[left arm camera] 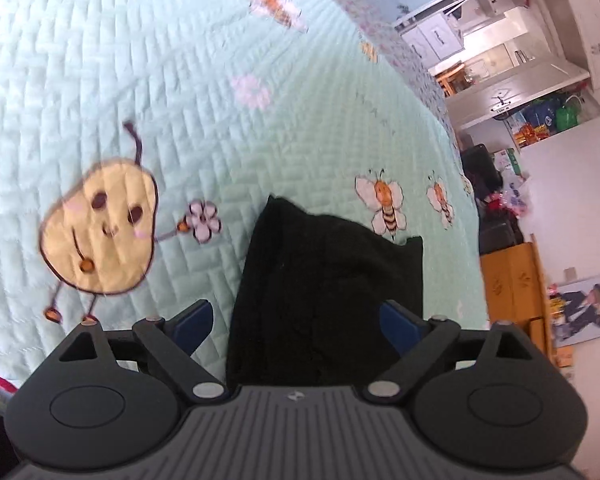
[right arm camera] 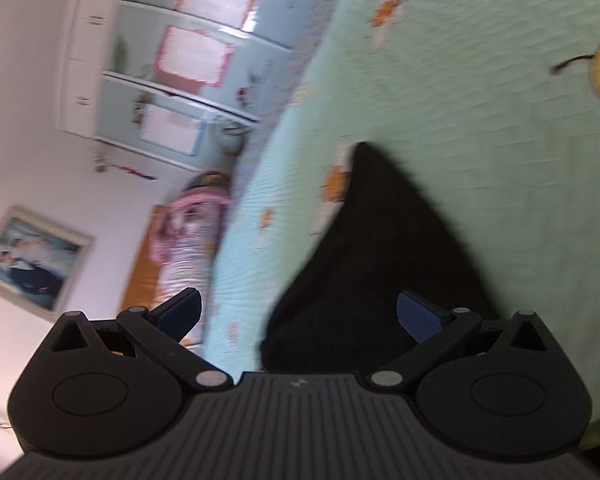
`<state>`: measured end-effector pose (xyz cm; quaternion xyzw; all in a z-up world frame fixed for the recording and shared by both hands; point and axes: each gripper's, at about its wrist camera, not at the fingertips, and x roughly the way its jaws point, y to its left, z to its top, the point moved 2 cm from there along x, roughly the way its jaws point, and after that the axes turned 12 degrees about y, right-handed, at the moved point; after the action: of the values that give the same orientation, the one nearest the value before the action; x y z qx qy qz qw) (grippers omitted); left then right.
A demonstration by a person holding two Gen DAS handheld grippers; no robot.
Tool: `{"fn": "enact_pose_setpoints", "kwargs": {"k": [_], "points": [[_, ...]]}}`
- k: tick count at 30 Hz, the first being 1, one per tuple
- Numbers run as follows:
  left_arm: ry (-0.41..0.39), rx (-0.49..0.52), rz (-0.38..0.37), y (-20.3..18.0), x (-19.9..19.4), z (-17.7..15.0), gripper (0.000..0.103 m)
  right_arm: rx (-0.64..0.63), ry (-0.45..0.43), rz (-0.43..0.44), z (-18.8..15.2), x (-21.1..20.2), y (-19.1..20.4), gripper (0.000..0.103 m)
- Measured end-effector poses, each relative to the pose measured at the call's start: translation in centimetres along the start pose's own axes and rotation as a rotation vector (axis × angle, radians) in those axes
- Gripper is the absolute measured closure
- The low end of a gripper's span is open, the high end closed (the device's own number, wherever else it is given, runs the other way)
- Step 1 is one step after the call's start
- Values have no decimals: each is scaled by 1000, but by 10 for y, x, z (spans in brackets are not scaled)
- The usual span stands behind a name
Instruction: Fold clothes
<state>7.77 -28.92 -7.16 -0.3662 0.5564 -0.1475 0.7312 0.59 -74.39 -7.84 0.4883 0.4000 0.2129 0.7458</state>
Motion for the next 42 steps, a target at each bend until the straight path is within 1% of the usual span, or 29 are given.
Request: {"fn": "enact_pose_setpoints", "kwargs": {"k": [2,6,7,10,14,17,21,25,29,31,34,36,37,38,39,41,42], "points": [[15,-32,-23,8,7,3,9,-3,-8,-39,2,0,-8,0],[51,-93,-68,23,22,6,8,41,-9,-63,4,-2,-29,0],[58,-96,-80,25,24,6,7,47,-4,-81,2,-2,-34,0],[61,-89,-120,27,29,8,0,50,23,-113,3,0,-47,0],[88,-51,-126,23,40,16,0,2,86,-120,12,10,-50,0],[126,-26,-165,20,50,20,0,-51,137,-132,22,21,-45,0],[186,4,-219,17,64,30,0,-79,213,-109,41,40,-43,0],[249,7,-286,16,77,42,0,-119,316,-61,58,58,-39,0],[312,73,-292,3,89,46,0,-155,410,-32,71,76,-33,0],[314,98,-287,-3,94,45,0,-165,450,-24,77,86,-29,0],[306,101,-290,-3,95,44,1,-192,496,-13,83,97,-21,0],[291,94,-266,-1,93,42,12,-204,514,-11,84,99,-19,4],[281,90,-239,1,91,41,28,-208,520,-15,84,98,-19,13],[272,85,-206,3,90,39,50,-207,523,-18,85,97,-20,25],[263,80,-171,6,89,38,59,-185,519,-16,87,96,-23,33],[248,78,-158,8,86,34,62,-159,506,-24,88,93,-31,58],[241,91,-138,5,85,33,62,-151,497,-35,87,91,-35,67]]}}
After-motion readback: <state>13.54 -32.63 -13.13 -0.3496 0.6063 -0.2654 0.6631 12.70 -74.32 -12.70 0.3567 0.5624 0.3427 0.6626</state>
